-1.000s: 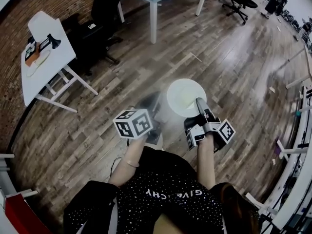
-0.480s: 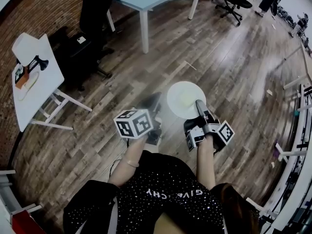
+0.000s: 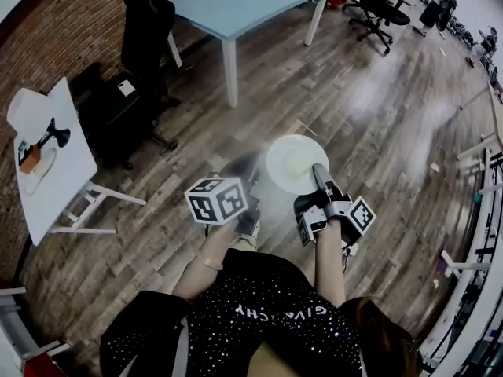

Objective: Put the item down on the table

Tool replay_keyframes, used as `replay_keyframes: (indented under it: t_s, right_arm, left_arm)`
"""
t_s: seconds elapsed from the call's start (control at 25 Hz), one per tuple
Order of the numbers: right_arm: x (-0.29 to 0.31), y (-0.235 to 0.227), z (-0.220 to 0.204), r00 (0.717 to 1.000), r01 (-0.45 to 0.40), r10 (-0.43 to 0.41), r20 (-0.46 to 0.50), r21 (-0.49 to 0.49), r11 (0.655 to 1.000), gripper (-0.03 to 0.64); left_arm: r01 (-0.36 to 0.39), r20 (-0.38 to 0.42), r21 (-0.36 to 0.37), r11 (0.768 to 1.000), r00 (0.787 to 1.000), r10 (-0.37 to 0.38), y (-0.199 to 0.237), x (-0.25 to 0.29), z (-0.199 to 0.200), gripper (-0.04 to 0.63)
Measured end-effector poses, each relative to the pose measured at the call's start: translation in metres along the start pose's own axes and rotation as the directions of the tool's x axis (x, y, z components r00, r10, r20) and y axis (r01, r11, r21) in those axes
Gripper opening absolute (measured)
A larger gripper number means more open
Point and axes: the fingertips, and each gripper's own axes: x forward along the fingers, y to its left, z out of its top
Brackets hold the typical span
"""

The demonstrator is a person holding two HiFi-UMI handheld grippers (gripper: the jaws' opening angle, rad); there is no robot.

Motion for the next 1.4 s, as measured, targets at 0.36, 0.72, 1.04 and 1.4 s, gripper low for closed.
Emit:
replay_keyframes:
  t_s: [0.36, 0.72, 1.04, 1.4]
  right_arm:
    - [0.074, -0.009, 0.02, 0.999, 0.033, -0.033, -0.003, -0.02, 0.999, 0.049]
    - [0.083, -0.018, 0.054, 0.996, 0.019, -0.019, 0.087, 0.002, 1.0, 0.049]
    - [0.089, -0.028, 0.064, 0.996, 0.01, -0.011, 0.092, 0.018, 1.0, 0.049]
    - [0.169, -0.018, 0.112, 0.997, 0.021, -0.023, 0.07, 0.018, 1.0, 0.049]
  left_arm:
    - [0.012, -0.025, -0.004, 1.0, 1.0, -0.012, 0.039, 0.061, 0.036, 0.011]
    - [0.013, -0.027, -0.013, 1.0, 1.0, -0.014, 0.059, 0.088, 0.045, 0.011]
    - [-0.005, -0.039, -0.005, 1.0, 0.999, 0.004, 0.067, 0.093, 0.034, 0.011]
    - [-0.04, -0.027, -0.013, 0.999, 0.999, 0.04, 0.092, 0.164, 0.078, 0.011]
